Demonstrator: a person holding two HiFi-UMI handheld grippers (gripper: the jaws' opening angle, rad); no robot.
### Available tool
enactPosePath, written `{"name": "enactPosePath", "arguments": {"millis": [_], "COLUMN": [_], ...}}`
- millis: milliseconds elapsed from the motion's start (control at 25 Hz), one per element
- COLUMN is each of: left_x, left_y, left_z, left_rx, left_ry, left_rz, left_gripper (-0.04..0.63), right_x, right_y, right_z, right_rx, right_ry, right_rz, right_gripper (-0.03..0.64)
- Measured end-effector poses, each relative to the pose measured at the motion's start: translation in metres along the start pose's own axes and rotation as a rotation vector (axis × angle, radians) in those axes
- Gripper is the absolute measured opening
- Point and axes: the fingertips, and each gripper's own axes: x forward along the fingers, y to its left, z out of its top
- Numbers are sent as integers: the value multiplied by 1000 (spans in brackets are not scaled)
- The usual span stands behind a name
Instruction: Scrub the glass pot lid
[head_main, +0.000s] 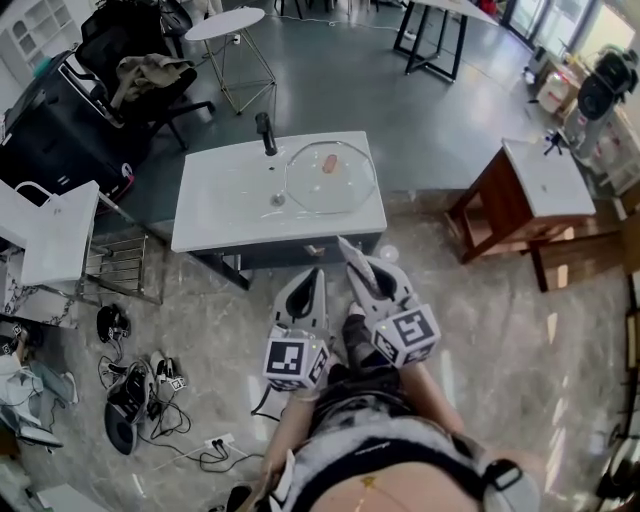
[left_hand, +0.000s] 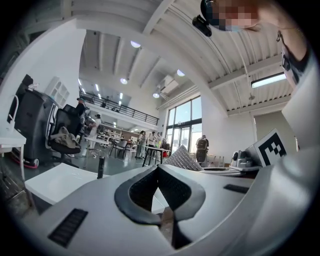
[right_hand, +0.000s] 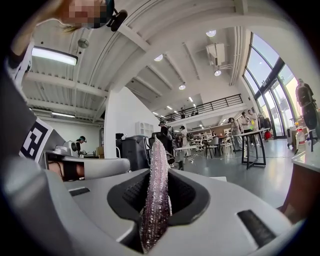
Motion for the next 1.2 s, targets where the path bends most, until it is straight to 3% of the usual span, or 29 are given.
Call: {"name": "enactPosePath", "arguments": {"millis": [520, 1200], "left_x": [100, 209], "left_y": [48, 44], "left_z": [18, 21], "left_rx": [7, 18], "left_ry": [5, 13], "left_rz": [72, 126], "left_gripper": [-6, -6], "right_x": [95, 142], "right_y": [-62, -169], "right_z": [27, 41], "right_rx": [9, 34], "right_ry": [-20, -35], "right_rz": [98, 143], "right_gripper": [83, 83]}}
